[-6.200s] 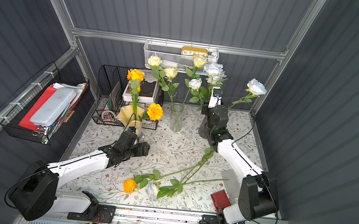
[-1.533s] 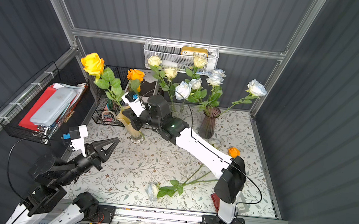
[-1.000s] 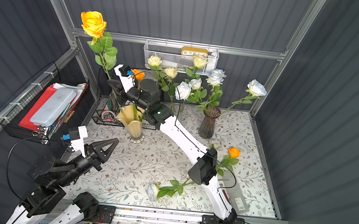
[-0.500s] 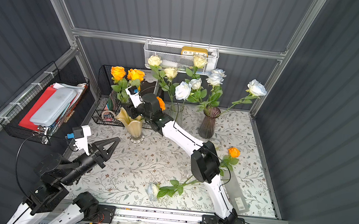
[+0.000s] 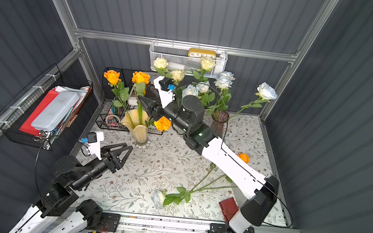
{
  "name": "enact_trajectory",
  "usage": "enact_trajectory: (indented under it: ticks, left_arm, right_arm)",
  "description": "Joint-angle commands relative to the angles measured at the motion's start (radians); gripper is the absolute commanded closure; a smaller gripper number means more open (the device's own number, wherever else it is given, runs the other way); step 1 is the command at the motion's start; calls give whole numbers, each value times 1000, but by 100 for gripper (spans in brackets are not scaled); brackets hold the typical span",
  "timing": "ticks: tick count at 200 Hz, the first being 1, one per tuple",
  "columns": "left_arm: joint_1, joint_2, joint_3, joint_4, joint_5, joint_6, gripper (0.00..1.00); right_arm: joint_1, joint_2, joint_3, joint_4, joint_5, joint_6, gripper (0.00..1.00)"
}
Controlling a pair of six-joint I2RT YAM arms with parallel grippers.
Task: Arrange the flowers in different vases according to their colors
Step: Insert the flower into the vase, then pick up the flower at the center of the board.
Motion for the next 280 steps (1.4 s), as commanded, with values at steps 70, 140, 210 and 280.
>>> enact_trajectory:
  ticks: [70, 140, 210, 280]
  left_arm:
    - [-176, 394, -11, 142, 79, 70, 16]
    - [-375, 828, 141, 189, -18, 148, 15]
    - [-451, 1319, 505, 66, -29, 269, 15]
    - [-502, 1535, 726, -7, -20, 311, 15]
  right_arm:
    - [-227, -522, -397, -729, 654, 508, 35]
    - [-328, -522, -560, -990, 581, 722, 36]
    - [-597, -507, -654, -913, 461, 766, 36]
    - [-773, -500, -735, -846, 379, 768, 36]
